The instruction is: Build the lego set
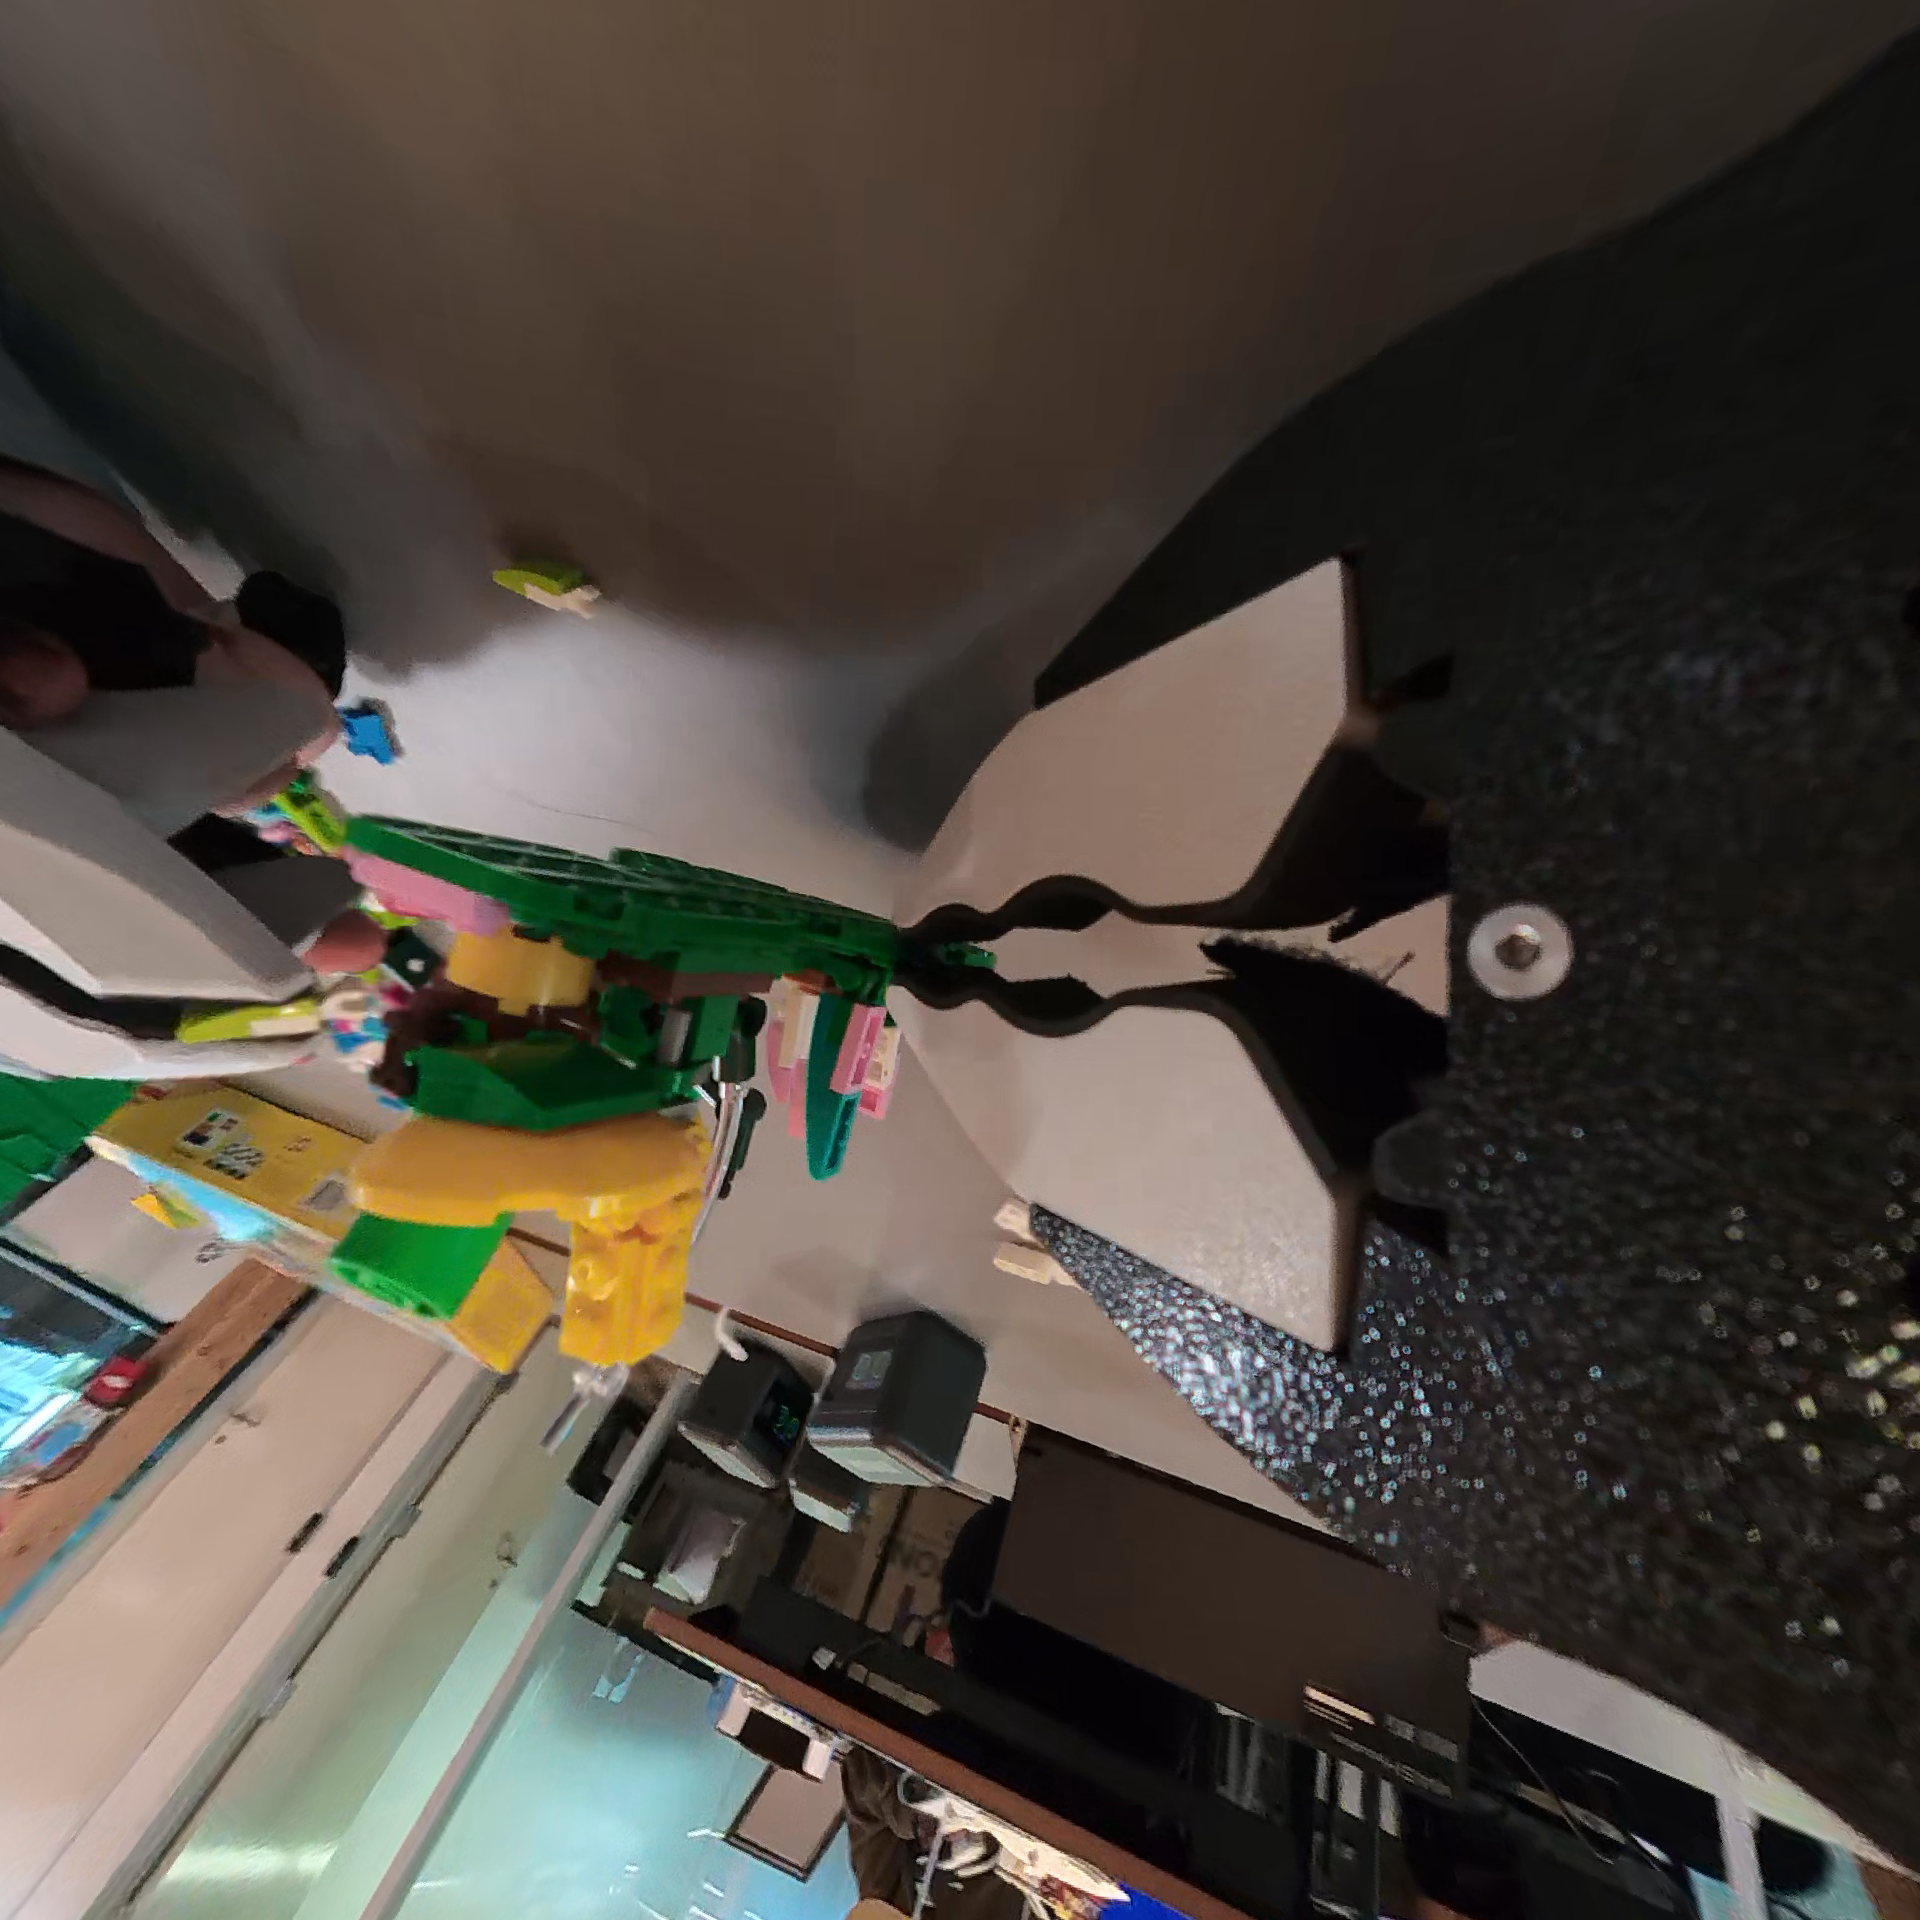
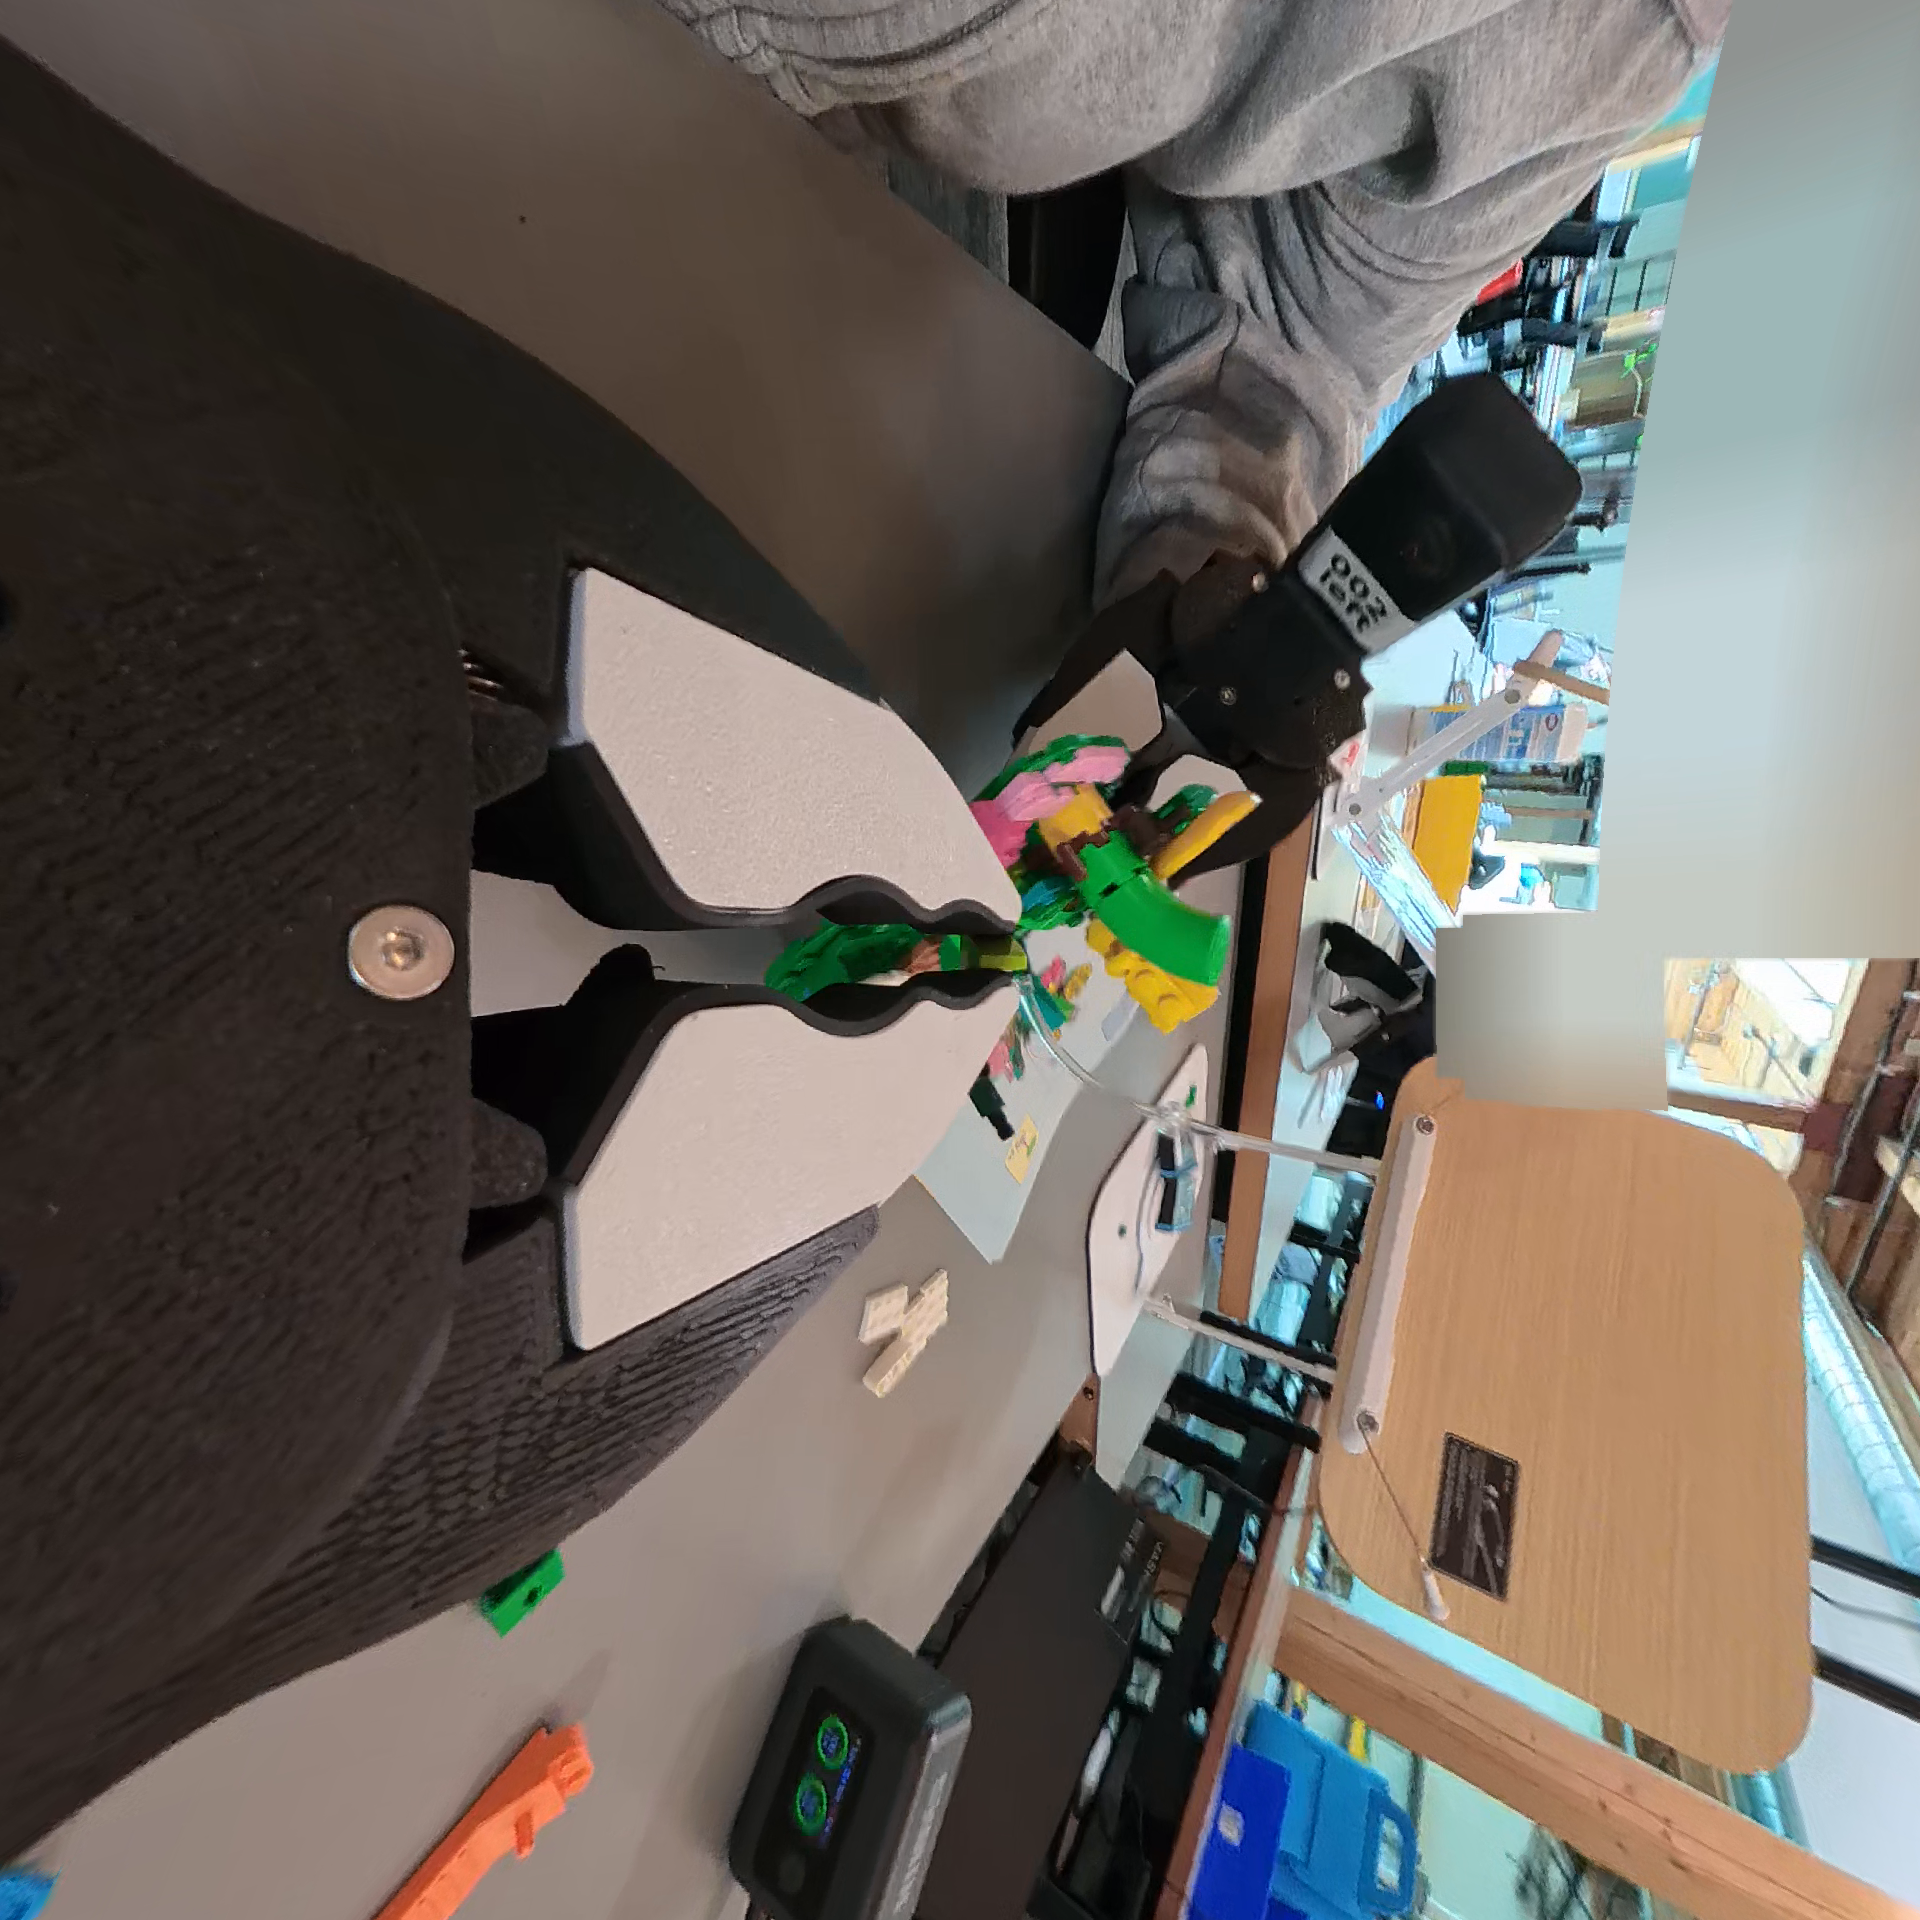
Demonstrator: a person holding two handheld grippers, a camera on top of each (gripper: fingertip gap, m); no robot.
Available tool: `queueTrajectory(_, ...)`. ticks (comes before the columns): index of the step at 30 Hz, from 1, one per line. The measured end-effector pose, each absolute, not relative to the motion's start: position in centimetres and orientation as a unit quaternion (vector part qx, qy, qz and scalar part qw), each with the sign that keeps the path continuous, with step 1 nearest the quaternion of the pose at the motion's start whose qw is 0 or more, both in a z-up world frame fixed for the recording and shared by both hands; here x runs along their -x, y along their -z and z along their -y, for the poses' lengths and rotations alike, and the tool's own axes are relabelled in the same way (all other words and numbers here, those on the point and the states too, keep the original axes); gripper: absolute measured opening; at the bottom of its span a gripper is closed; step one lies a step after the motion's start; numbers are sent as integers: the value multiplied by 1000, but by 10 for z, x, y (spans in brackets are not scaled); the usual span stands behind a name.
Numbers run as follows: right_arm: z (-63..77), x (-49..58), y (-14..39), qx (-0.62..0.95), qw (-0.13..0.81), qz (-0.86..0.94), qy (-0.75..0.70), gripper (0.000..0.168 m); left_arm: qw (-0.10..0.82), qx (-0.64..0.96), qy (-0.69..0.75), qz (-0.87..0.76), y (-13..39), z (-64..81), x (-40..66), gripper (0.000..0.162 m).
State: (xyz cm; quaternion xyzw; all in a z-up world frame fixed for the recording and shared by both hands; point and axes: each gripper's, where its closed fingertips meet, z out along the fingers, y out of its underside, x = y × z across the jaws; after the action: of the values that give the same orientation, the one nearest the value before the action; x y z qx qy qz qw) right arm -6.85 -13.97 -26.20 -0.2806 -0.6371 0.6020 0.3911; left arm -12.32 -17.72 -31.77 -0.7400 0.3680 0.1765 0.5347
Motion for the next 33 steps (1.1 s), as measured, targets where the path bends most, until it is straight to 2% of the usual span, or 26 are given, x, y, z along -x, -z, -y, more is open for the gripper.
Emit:
queueTrajectory(1, 141, 68, 263, 281, 382, 640, -605, 4, 546, 733, -161, -373, 317, 178, 120, 4)
queueTrajectory(6, 153, 59, 263, 278, 291, 643, -652, 4, 617, 672, -75, -402, 298, 188, 107, 4)
queueTrajectory(11, 158, 54, 264, 274, 247, 646, -668, 4, 611, 667, -5, -426, 306, 195, 97, 4)
queueTrajectory(20, 168, 46, 283, 280, 174, 698, -636, 4, 596, 656, -9, -463, 318, 200, 91, 4)
queueTrajectory(33, 178, 39, 306, 268, 140, 761, -574, 4, 575, 637, -33, -512, 335, 204, 88, 4)
